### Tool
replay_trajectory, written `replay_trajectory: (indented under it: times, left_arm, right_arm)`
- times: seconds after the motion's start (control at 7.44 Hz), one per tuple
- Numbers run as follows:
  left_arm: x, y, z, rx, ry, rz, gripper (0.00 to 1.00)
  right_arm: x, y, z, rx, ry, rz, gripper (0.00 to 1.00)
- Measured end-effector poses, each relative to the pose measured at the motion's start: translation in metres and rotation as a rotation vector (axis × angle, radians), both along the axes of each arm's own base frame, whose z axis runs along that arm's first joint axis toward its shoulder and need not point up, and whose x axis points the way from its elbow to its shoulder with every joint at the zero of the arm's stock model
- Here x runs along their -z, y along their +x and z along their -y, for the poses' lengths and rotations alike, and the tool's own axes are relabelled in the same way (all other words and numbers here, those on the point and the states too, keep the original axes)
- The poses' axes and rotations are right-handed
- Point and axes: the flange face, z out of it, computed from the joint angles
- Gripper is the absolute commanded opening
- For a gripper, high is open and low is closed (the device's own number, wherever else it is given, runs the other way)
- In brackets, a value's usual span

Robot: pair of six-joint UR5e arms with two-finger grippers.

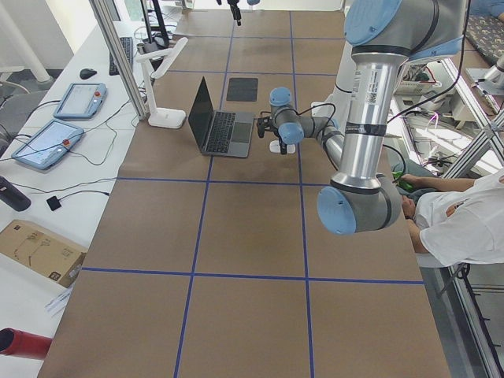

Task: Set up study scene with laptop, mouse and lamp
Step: 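Move the white mouse with the left gripper past the laptop toward the mouse pad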

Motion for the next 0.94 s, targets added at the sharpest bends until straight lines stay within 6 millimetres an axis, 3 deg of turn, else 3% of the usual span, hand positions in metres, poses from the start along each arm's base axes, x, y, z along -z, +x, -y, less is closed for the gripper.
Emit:
replay_trajectory:
  times: [0.27, 0.94]
  left_arm:
    - [0.075, 0.061, 0.036, 0.02, 0.014, 0.014, 0.23]
    - [0.227, 0.205, 0.115, 0.092, 0.036, 0.068, 0.21]
  right_arm:
    - [-0.003, 0.001, -0.001, -0.019, -0.02, -0.011, 0.99]
    - [0.002, 0.002, 0.004, -0.061, -0.04, -0.043, 0.99]
